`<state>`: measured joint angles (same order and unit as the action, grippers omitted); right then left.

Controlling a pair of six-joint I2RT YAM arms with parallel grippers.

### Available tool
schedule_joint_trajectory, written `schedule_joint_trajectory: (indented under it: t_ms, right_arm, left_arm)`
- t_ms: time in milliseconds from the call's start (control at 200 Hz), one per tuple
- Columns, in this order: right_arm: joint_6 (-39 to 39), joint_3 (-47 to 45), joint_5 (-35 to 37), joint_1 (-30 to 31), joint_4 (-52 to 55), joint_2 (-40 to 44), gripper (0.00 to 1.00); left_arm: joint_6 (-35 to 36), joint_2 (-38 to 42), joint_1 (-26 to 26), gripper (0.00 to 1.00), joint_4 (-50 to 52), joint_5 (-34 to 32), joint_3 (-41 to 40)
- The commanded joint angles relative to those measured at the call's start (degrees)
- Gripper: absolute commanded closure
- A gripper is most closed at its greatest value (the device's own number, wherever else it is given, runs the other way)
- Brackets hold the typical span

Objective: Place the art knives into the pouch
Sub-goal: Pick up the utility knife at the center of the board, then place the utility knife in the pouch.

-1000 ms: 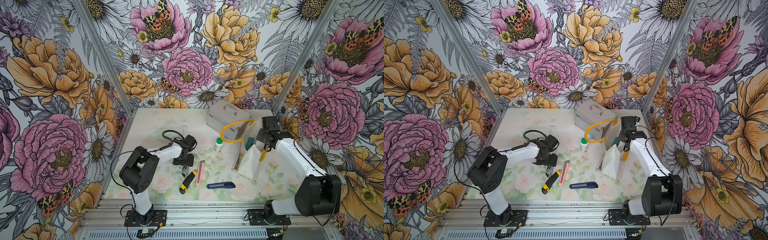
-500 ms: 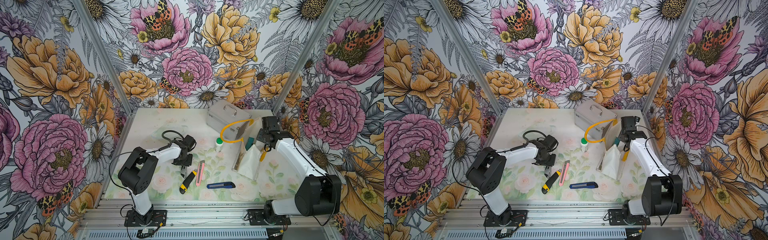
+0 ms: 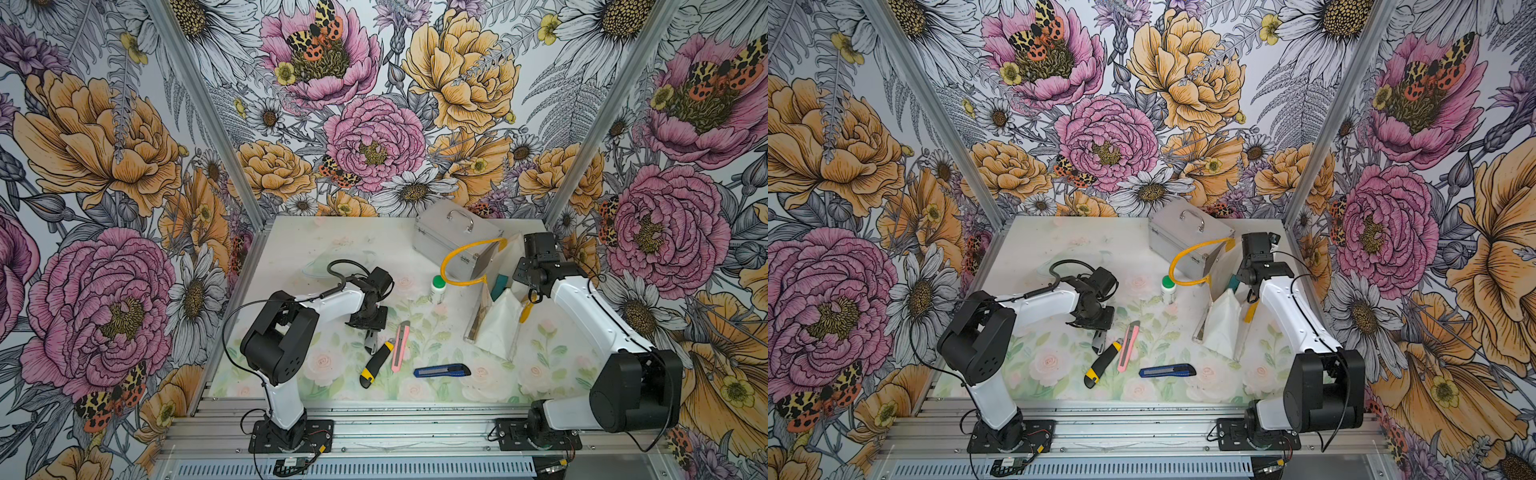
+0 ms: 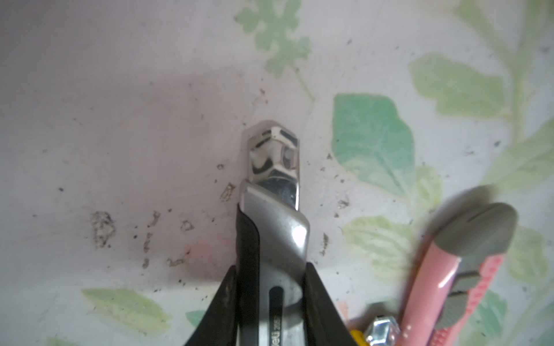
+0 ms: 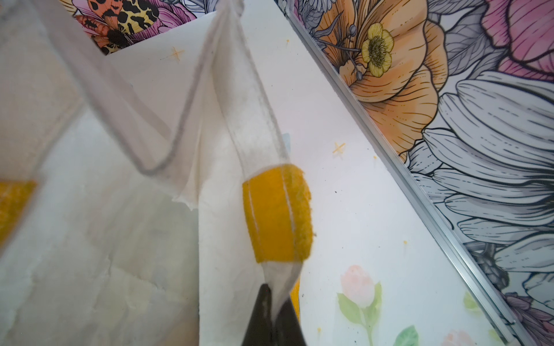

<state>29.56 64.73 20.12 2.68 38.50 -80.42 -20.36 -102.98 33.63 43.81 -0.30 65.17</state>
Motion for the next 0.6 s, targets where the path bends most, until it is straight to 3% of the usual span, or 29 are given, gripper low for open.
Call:
schedule_joint_trajectory:
  t_ms: [0, 175, 285, 595]
  right_arm:
    - [0.2, 0.7, 1.4, 0.4, -0.6, -0.9, 1.0]
    - [-0.5, 0.7, 1.7, 0.4, -0.6, -0.7, 1.0]
    - [-0.5, 0.6, 1.9, 0.3, -0.6, -0.4, 1.0]
    - [-1.2, -0.3, 1.9, 0.1, -0.6, 1.0, 1.0]
  left_arm:
    - [2.9, 0.3, -1.4, 0.78, 0.0, 1.5, 7.1]
    - [6.9, -0.7, -1.5, 0.77, 0.6, 1.5, 21.7]
    - [8.8, -5.4, -1.2, 0.77, 0.7, 3.6, 31.2]
    - [10.7, -15.4, 4.5, 0.76, 0.6, 10.3, 58.0]
